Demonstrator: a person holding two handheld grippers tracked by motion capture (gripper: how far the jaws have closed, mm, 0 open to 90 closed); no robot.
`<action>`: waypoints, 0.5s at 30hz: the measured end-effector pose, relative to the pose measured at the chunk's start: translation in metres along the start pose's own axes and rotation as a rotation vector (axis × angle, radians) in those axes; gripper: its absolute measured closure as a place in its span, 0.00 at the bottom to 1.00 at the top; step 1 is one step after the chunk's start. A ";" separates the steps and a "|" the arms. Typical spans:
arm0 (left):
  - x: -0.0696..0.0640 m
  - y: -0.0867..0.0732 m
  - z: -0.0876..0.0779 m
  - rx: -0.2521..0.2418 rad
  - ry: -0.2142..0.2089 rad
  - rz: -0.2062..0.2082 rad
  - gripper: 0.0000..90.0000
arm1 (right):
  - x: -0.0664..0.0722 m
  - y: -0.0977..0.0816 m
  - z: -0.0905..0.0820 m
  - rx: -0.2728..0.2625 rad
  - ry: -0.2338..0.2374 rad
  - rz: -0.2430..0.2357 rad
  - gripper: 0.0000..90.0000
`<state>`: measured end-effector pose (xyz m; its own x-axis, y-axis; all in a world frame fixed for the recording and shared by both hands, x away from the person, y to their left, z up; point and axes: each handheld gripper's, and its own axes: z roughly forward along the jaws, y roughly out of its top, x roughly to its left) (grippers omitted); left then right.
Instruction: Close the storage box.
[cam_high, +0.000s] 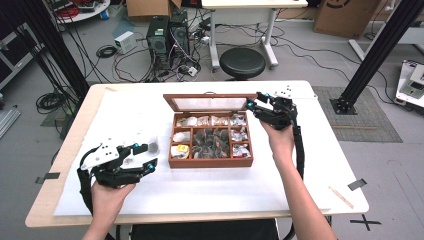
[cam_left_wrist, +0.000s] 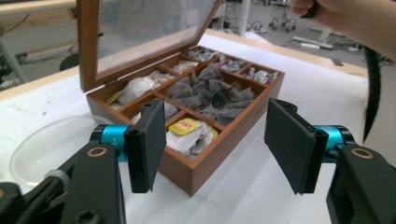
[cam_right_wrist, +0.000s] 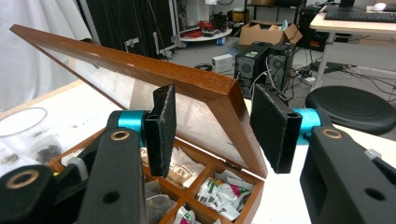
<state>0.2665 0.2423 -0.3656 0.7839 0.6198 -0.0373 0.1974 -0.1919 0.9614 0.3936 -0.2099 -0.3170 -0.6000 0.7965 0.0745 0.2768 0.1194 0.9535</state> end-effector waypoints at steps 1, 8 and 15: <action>0.000 0.000 0.000 -0.005 -0.005 0.001 0.43 | 0.000 0.000 0.000 0.002 -0.001 0.000 0.58; -0.004 0.001 -0.002 -0.031 -0.025 0.006 0.44 | 0.002 -0.003 -0.003 0.012 -0.002 0.012 0.53; -0.006 0.001 -0.002 -0.024 -0.025 0.004 0.44 | 0.006 -0.005 -0.008 0.046 -0.013 0.017 0.51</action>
<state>0.2611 0.2402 -0.3637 0.7993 0.5995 -0.0405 0.1809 -0.1758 0.9677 0.3832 -0.2104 -0.3189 -0.5857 0.8059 0.0863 0.3211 0.1330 0.9377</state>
